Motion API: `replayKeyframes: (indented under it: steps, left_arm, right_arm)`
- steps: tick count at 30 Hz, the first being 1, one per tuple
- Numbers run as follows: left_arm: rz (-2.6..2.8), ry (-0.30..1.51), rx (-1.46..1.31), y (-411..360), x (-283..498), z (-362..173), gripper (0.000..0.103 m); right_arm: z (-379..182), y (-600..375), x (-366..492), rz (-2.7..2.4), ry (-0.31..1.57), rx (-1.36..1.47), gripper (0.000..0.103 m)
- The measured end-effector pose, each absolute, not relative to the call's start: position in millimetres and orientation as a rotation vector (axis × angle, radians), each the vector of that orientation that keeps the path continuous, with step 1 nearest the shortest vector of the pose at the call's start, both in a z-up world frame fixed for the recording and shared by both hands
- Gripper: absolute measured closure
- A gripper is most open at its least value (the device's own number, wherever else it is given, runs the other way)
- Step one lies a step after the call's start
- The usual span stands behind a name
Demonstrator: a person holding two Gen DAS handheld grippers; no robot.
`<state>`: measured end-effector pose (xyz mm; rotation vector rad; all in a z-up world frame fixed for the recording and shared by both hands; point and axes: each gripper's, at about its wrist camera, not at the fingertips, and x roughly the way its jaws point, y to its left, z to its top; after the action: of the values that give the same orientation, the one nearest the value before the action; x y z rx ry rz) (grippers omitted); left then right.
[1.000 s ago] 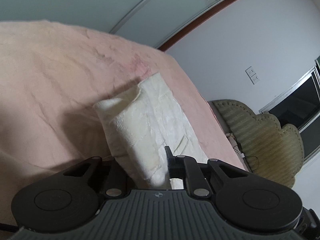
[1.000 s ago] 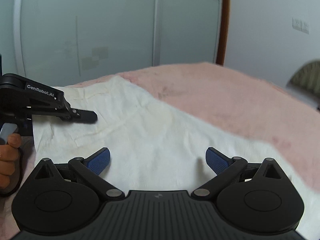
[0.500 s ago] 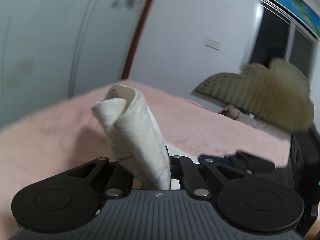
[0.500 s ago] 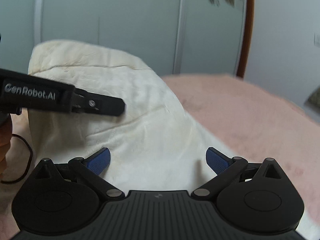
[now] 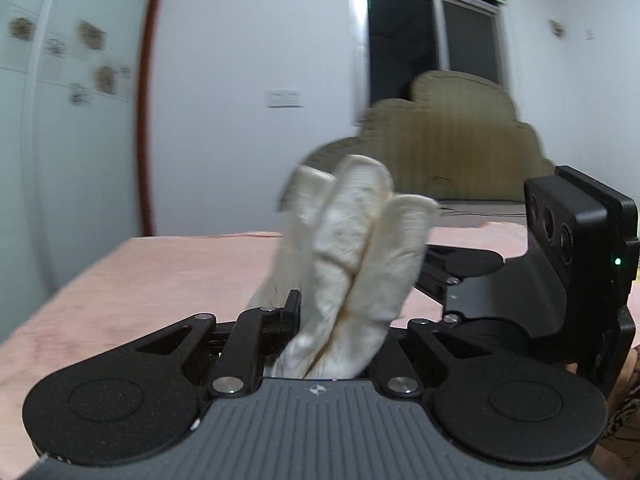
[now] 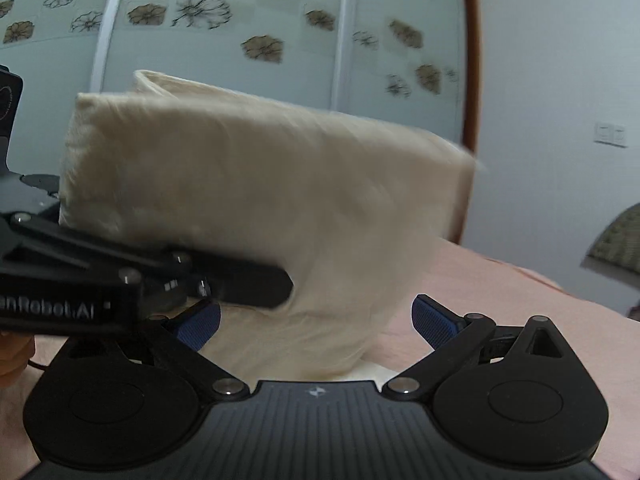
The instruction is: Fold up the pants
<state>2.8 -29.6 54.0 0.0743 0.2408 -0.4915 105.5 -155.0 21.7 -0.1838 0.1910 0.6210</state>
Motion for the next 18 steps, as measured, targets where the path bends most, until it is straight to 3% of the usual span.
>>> replayKeyframes:
  steps: [18]
  left_arm:
    - [-0.802, 0.381, 0.138, -175.7, 0.5, -1.3, 0.09]
  right_arm:
    - [-7.6, -262.7, 26.8, 0.359, 0.31, -0.225, 0.0]
